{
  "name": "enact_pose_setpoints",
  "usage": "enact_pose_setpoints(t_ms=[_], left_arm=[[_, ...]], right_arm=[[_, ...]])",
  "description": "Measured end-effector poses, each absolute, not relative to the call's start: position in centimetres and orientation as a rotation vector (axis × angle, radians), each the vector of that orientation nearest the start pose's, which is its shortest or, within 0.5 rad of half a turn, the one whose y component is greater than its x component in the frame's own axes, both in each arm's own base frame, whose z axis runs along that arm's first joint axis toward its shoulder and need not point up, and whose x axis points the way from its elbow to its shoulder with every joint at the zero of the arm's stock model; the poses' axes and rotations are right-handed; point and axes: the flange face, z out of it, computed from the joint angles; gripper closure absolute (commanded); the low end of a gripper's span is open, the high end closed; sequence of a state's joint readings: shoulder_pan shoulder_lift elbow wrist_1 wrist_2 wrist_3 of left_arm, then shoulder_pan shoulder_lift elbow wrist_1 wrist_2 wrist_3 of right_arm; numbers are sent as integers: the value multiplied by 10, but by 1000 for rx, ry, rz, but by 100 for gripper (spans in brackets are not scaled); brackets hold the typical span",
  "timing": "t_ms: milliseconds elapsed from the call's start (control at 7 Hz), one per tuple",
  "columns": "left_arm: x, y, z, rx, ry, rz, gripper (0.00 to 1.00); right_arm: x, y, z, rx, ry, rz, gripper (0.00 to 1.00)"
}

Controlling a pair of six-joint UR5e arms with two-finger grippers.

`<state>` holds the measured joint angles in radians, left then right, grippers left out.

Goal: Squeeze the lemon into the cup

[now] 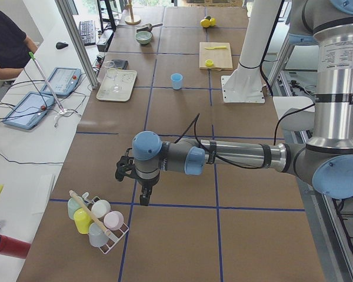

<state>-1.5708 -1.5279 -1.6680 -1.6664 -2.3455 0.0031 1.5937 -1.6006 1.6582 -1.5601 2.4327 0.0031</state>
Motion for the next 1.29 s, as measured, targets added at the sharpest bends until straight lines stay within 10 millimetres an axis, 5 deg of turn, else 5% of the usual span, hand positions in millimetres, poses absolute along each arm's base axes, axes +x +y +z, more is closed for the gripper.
enact_pose_setpoints(t_ms=[286, 714, 1000, 1286], left_arm=[[-64, -483, 621, 144, 774, 61, 0], [-63, -484, 618, 148, 778, 61, 0], [-62, -487, 614, 157, 780, 65, 0], [-62, -488, 610, 164, 780, 68, 0]], right_arm=[[69, -481, 619, 78, -860, -6, 0], [56, -488, 560, 175, -864, -69, 0], [0, -490, 520, 161, -916, -130, 0], [-95, -480, 434, 119, -888, -51, 0]])
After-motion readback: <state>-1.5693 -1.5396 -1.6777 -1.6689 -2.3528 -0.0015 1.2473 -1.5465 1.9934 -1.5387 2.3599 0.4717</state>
